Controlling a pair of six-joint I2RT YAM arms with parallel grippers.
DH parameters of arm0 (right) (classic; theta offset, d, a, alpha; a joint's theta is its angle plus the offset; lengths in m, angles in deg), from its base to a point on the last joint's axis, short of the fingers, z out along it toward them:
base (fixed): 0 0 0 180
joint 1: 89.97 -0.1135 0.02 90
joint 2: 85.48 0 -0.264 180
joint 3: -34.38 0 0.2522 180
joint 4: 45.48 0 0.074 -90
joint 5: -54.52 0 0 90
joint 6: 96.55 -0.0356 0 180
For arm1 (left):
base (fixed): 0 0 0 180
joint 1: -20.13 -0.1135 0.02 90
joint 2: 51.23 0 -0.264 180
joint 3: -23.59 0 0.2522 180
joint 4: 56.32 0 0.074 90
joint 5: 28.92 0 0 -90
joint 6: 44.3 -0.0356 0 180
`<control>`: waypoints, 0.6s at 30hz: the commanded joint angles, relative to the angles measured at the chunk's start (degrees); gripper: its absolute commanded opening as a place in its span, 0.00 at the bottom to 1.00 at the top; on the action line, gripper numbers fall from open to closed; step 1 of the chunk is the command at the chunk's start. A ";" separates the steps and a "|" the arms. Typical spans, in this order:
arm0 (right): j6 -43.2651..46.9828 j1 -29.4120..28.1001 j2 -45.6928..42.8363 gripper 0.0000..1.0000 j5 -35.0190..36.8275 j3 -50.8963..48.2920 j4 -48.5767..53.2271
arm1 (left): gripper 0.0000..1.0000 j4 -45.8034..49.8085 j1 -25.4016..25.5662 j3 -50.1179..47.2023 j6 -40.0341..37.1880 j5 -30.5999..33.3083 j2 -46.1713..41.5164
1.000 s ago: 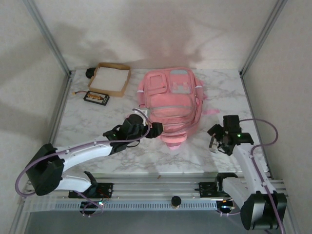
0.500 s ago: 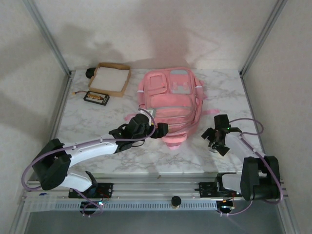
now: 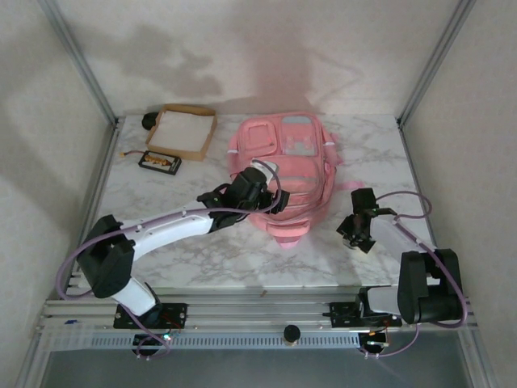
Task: Pack the student bag
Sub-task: Pick up the glasses case from the bottom-right of the table.
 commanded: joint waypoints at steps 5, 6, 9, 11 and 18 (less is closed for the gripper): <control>3.86 -0.23 -4.66 0.56 -1.29 1.54 -0.86 | 0.90 4.90 -0.84 2.70 -15.72 6.04 3.50; 4.01 -0.22 -5.26 0.56 -1.77 1.56 -0.79 | 0.90 5.90 -0.96 3.27 -17.56 4.82 3.92; 4.96 -0.23 -6.17 0.55 -2.86 1.83 -0.50 | 0.91 7.64 -0.96 4.94 -22.06 4.09 5.71; 5.50 -0.29 -6.57 0.55 -4.40 1.96 -0.66 | 0.92 9.11 -1.00 6.93 -24.23 3.36 7.58; 6.02 -0.18 -8.29 0.55 -6.03 2.40 -0.05 | 0.94 8.93 -0.96 10.51 -30.32 5.54 13.25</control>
